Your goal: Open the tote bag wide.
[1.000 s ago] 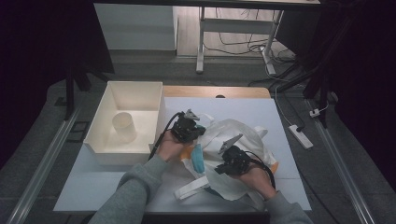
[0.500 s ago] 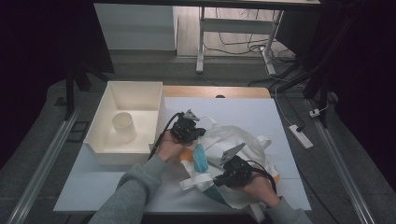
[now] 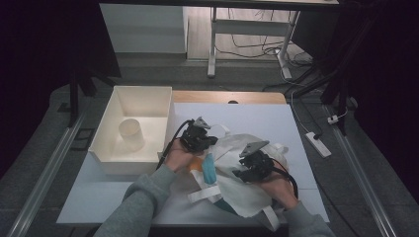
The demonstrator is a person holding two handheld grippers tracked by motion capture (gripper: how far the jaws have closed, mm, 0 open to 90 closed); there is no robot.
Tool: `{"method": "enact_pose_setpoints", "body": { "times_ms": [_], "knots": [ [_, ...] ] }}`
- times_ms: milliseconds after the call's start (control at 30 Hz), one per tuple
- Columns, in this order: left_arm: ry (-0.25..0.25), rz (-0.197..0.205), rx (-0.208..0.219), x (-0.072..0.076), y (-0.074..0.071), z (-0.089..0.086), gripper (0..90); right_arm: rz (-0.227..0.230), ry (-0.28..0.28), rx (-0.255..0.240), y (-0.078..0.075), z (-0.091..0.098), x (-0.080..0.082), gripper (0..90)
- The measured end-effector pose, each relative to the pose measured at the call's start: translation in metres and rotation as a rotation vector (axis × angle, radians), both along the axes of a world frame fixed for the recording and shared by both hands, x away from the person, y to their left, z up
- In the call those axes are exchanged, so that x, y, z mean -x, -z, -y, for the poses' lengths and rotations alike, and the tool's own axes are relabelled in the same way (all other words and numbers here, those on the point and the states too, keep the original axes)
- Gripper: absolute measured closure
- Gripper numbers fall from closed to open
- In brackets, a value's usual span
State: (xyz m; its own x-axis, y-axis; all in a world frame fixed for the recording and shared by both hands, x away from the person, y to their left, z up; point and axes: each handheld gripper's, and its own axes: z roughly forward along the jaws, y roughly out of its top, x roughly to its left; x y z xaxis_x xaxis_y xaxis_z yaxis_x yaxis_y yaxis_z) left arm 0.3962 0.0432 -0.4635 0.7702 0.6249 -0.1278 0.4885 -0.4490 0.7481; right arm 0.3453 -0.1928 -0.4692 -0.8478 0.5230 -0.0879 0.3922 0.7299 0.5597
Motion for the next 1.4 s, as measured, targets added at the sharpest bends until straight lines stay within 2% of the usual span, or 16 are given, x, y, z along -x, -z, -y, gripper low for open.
{"method": "enact_pose_setpoints", "body": {
  "times_ms": [100, 167, 300, 367, 533, 633, 733, 800, 967, 1033, 1200, 1400],
  "knots": [
    [0.002, -0.001, 0.0, 0.0, 0.0, 0.0, 87.7, 0.003, 0.019, 0.053, 0.011, -0.002, -0.006, 50.9],
    [0.003, -0.003, 0.0, 0.0, 0.0, 0.0, 87.7, 0.004, 0.028, 0.061, 0.014, -0.001, -0.008, 56.0],
    [0.004, -0.007, 0.002, 0.001, 0.0, -0.001, 87.7, 0.014, 0.016, 0.084, 0.016, -0.001, -0.009, 80.5],
    [0.008, -0.006, 0.001, 0.002, 0.0, -0.002, 87.7, 0.035, 0.016, 0.085, 0.016, -0.001, -0.009, 86.7],
    [0.021, -0.012, 0.012, 0.002, -0.001, -0.002, 87.7, 0.09, 0.017, 0.042, -0.002, 0.0, -0.007, 88.1],
    [0.023, -0.007, 0.01, 0.003, -0.001, -0.001, 87.6, 0.148, 0.044, 0.041, -0.013, -0.001, -0.011, 88.1],
    [0.02, -0.003, 0.007, 0.003, -0.001, -0.001, 87.5, 0.155, 0.06, 0.033, -0.015, -0.002, -0.02, 88.1],
    [0.018, -0.005, 0.005, 0.002, 0.0, -0.001, 87.6, 0.15, 0.078, 0.019, -0.013, 0.0, -0.029, 88.1],
    [0.016, -0.008, -0.006, 0.001, 0.003, 0.001, 87.7, 0.097, 0.13, -0.048, -0.005, 0.006, -0.054, 88.0],
    [0.02, -0.007, -0.011, 0.001, 0.003, 0.001, 87.7, 0.093, 0.146, -0.051, 0.0, 0.006, -0.062, 88.0],
    [0.015, 0.0, -0.01, 0.001, 0.003, 0.002, 87.8, 0.107, 0.162, -0.018, 0.009, 0.004, -0.075, 88.0],
    [0.018, 0.003, -0.018, 0.001, 0.005, 0.004, 87.8, 0.074, 0.185, -0.029, 0.021, 0.006, -0.088, 87.9]
  ]
}}
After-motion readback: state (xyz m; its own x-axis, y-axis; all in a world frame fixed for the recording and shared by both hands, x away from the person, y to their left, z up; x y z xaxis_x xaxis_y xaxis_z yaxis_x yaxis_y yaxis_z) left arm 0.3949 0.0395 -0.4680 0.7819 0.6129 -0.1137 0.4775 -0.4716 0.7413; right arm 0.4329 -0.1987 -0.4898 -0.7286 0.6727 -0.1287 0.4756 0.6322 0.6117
